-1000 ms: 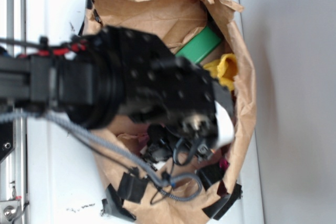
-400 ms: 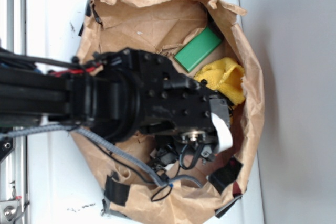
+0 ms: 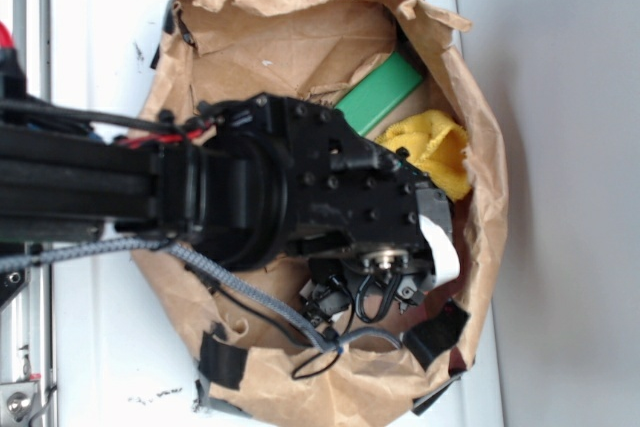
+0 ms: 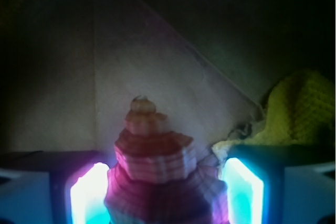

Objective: Grab the shell.

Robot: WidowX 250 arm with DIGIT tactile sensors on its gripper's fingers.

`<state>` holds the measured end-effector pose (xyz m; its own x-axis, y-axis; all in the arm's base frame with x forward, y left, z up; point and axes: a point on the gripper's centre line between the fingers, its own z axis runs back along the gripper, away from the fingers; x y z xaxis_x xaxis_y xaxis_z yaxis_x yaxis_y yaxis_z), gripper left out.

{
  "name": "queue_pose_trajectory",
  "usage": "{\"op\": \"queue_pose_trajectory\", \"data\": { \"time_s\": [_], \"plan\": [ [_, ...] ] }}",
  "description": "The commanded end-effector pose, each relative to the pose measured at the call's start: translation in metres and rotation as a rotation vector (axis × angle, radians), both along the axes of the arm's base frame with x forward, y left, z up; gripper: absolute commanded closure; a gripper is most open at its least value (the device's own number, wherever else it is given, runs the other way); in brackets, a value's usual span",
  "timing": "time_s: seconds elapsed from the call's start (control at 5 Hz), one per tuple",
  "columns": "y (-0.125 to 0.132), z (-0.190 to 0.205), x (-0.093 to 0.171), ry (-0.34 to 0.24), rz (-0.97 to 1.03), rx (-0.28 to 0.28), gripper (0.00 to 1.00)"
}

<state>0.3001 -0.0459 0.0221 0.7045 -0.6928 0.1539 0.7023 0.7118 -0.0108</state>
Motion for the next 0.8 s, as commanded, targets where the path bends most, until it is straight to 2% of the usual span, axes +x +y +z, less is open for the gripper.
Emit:
{"op": "queue_pose_trajectory", "data": {
  "time_s": [0.0,0.2,0.4,0.6],
  "plan": [
    [0.033,0.070,-0.008,-0.048,0.051,-0.131,1.00],
    [0.053,0.094,-0.012,-0.033,0.126,-0.147,1.00],
    [0.061,0.114,-0.018,0.007,0.212,-0.116,1.00],
    [0.061,0.132,-0.031,0.018,0.359,-0.052,1.00]
  ]
}}
